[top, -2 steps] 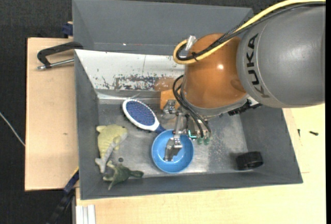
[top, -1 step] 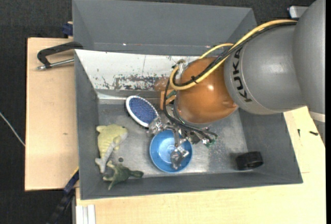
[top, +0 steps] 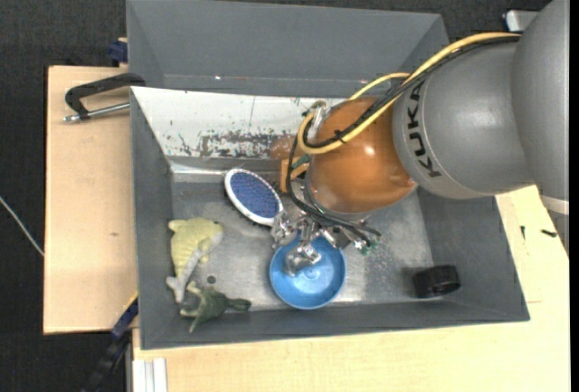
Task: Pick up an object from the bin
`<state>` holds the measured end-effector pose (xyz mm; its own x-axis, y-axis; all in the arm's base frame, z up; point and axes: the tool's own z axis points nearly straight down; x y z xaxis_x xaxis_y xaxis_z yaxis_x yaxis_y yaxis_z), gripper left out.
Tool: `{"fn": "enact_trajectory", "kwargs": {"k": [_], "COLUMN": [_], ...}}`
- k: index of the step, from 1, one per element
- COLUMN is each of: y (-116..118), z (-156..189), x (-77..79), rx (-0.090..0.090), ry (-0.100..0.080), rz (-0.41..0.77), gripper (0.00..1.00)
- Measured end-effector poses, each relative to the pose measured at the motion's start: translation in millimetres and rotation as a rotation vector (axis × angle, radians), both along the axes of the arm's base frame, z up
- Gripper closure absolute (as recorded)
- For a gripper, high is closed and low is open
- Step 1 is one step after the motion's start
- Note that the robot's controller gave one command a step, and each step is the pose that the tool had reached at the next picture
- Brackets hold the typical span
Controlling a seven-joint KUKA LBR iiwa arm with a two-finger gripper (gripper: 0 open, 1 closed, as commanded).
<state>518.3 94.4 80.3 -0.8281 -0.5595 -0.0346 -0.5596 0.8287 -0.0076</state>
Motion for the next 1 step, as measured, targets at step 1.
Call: {"fn": "enact_trajectory", "kwargs": {"k": [1], "y": [27.7], "z": [132.1], "x": [-24.1], "rx": [-0.007], "ry": [0.019], "rz": [-0.01], "gripper": [1.0]}}
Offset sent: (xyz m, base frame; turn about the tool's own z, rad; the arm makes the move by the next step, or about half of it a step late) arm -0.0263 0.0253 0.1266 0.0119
